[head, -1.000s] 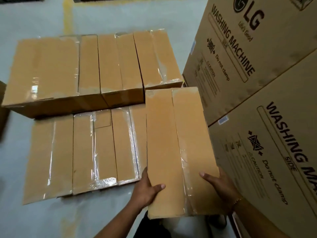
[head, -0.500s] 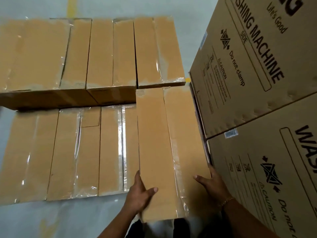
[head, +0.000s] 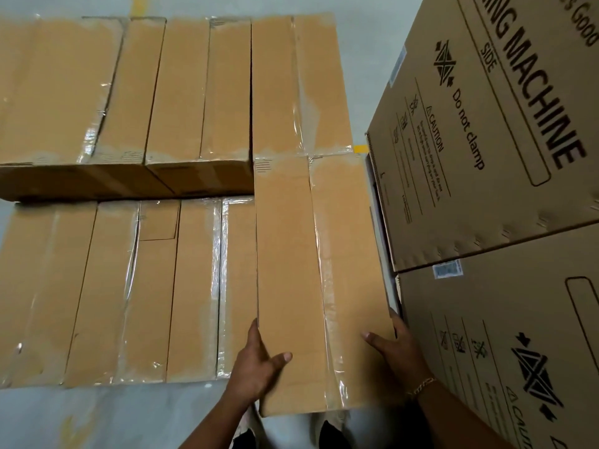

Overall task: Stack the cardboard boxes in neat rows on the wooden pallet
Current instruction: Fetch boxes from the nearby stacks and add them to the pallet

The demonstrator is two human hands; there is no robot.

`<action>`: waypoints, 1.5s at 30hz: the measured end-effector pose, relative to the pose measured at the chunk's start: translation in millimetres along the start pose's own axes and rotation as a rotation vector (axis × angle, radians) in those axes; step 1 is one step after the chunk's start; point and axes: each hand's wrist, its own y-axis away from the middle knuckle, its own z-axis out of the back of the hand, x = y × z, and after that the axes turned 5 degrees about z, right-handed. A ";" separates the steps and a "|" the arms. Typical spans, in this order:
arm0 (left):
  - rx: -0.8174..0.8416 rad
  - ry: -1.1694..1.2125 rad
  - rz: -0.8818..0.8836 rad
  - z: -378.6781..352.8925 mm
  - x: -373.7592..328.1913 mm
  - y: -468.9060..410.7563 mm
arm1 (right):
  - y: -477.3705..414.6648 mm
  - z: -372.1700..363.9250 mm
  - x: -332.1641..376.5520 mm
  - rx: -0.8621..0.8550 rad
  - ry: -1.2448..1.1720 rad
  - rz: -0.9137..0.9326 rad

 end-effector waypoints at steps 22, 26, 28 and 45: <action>-0.042 0.147 0.025 7.3 -18.8 -48.8 | -52.2 -4.5 -3.3 0.031 0.015 0.043; -0.057 0.141 -0.022 10.8 -31.1 -62.6 | -64.4 -5.1 6.9 0.063 0.047 0.058; -0.077 0.129 -0.026 11.0 -30.6 -65.5 | -64.3 -6.9 9.0 0.054 0.033 0.048; -0.103 0.092 -0.034 15.8 -29.4 -69.3 | -67.6 -9.7 4.8 0.037 0.120 0.044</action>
